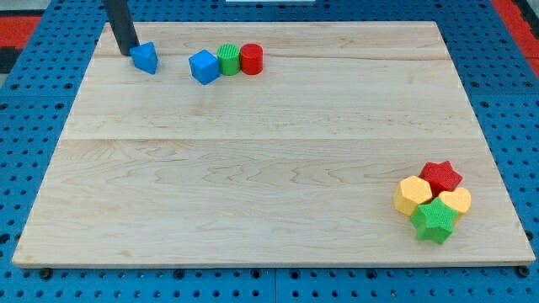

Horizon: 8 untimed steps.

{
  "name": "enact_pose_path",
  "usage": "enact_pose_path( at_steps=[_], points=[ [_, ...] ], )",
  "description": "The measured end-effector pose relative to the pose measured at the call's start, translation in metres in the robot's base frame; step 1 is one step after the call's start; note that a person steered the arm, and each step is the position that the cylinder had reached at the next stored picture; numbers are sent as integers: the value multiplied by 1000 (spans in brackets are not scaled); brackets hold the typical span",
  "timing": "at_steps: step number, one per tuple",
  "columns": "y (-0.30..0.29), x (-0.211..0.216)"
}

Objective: Push blue triangle below the blue cube

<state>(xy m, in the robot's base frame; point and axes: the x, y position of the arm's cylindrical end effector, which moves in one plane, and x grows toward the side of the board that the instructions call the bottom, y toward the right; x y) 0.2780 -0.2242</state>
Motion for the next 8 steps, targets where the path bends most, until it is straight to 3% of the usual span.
enact_pose_path(
  at_steps=[1, 4, 8],
  points=[
    [0, 24],
    [-4, -27],
    [78, 66]
  ],
)
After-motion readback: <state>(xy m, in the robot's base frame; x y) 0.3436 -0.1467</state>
